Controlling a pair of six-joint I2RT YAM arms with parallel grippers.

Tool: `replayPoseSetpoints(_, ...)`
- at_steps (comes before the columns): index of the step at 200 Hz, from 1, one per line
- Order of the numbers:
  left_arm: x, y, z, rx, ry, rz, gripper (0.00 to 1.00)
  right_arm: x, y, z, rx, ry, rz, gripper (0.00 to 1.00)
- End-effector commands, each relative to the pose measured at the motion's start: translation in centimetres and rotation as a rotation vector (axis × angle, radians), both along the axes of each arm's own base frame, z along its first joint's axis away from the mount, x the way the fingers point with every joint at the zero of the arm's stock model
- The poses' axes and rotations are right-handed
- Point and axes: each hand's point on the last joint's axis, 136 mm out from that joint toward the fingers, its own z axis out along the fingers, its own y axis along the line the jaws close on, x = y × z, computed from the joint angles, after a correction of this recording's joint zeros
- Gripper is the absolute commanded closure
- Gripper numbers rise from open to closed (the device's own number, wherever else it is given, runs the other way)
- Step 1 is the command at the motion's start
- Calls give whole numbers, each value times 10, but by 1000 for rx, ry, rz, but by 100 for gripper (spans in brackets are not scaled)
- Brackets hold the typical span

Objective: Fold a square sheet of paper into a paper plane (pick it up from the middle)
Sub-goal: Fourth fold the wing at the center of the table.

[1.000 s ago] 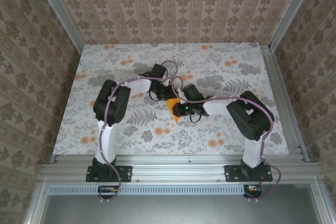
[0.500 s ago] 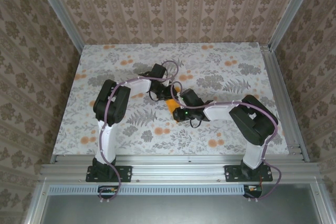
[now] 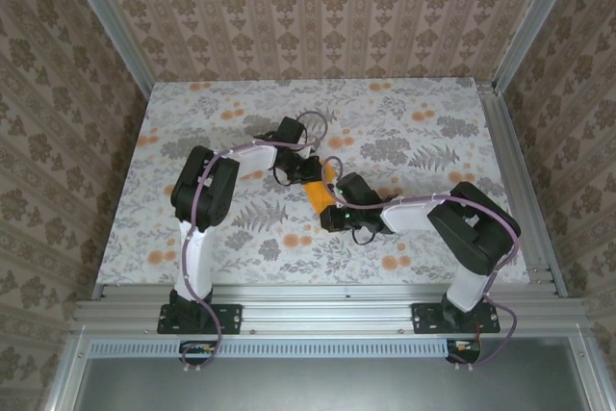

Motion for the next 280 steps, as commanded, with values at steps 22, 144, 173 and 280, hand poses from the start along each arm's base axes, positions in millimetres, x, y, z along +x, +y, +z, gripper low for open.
replayPoseSetpoints(22, 12, 53, -62, 216, 18, 72, 86, -109, -40, -58, -161, 403, 63, 86)
replayPoseSetpoints(144, 7, 32, -43, 115, 16, 6, 86, 10, -9, 48, 230, 164, -79, 84)
replayPoseSetpoints(173, 7, 29, -38, 98, 16, -1, 85, 34, 4, 47, 250, 151, -76, 84)
replayPoseSetpoints(280, 14, 25, -26, 77, 1, -3, 84, 9, -7, -21, 106, 286, -49, 84)
